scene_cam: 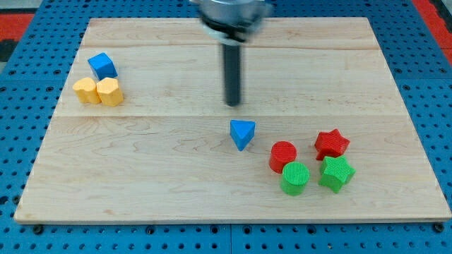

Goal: Move the blue triangle below the yellow blocks

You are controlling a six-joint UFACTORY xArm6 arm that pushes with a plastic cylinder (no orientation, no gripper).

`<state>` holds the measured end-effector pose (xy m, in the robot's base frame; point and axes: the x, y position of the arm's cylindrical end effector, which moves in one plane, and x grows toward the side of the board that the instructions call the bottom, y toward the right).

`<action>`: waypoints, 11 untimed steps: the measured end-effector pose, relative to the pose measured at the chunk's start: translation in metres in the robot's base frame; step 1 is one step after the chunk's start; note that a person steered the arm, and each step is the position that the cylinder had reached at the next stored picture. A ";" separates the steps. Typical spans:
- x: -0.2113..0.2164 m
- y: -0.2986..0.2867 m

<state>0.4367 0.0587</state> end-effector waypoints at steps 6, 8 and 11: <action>0.032 -0.254; 0.032 -0.316; 0.032 -0.318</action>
